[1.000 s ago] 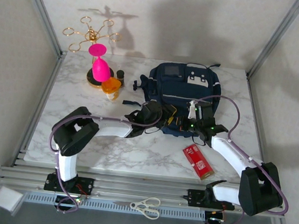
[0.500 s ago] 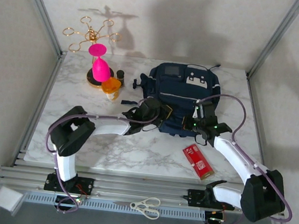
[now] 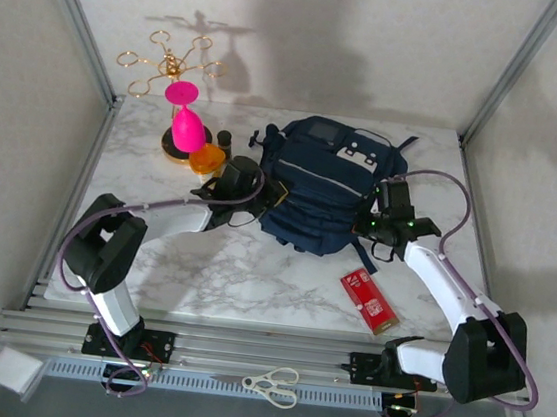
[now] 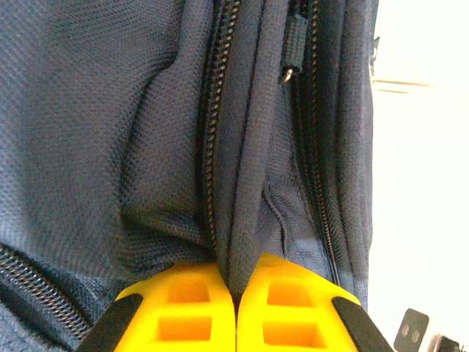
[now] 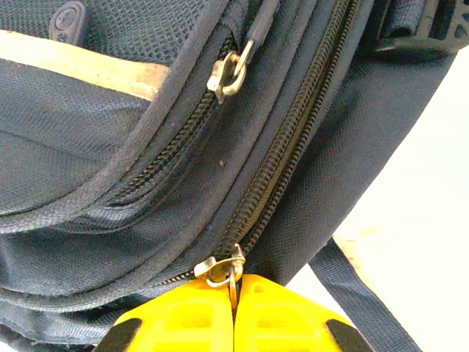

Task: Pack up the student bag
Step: Zip the student bag at the top-center of the table.

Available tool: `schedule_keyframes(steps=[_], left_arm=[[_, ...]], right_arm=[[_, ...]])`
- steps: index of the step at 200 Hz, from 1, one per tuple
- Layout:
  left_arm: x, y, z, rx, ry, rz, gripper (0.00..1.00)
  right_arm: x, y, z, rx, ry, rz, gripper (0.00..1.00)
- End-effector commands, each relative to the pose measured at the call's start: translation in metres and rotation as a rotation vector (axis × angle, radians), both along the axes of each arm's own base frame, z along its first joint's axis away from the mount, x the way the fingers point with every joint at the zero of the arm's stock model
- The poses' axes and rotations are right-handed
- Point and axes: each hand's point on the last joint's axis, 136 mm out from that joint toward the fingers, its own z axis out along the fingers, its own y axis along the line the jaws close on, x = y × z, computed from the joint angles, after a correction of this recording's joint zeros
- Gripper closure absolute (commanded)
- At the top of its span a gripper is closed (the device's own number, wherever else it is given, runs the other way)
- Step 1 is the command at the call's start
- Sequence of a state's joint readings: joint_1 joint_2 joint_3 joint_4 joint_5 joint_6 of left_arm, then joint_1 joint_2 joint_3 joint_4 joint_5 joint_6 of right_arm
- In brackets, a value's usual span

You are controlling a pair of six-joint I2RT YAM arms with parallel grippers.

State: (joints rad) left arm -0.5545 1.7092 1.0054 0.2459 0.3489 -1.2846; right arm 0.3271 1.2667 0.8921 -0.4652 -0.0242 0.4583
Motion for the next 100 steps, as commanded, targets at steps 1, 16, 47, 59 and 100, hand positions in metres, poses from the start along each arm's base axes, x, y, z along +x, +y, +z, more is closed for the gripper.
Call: schedule_keyframes(steps=[1, 16, 47, 59, 100], left_arm=[[0.023, 0.046, 0.018, 0.114, -0.086, 0.132, 0.92], [0.013, 0.03, 0.029, 0.042, -0.099, 0.125, 0.7], [-0.013, -0.01, 0.048, -0.145, -0.096, 0.127, 0.6], [-0.022, -0.029, 0.049, -0.208, -0.07, 0.135, 0.57], [-0.032, -0.094, 0.042, -0.265, 0.0, 0.11, 0.52]], right_arm=[[0.004, -0.015, 0.011, -0.043, -0.031, -0.059, 1.0], [0.002, 0.001, 0.009, -0.008, -0.021, -0.01, 1.0], [-0.002, 0.008, 0.005, 0.021, -0.022, 0.016, 1.0], [-0.002, 0.009, 0.004, 0.023, -0.02, 0.018, 1.0], [-0.002, 0.011, -0.003, 0.027, -0.018, 0.031, 1.0]])
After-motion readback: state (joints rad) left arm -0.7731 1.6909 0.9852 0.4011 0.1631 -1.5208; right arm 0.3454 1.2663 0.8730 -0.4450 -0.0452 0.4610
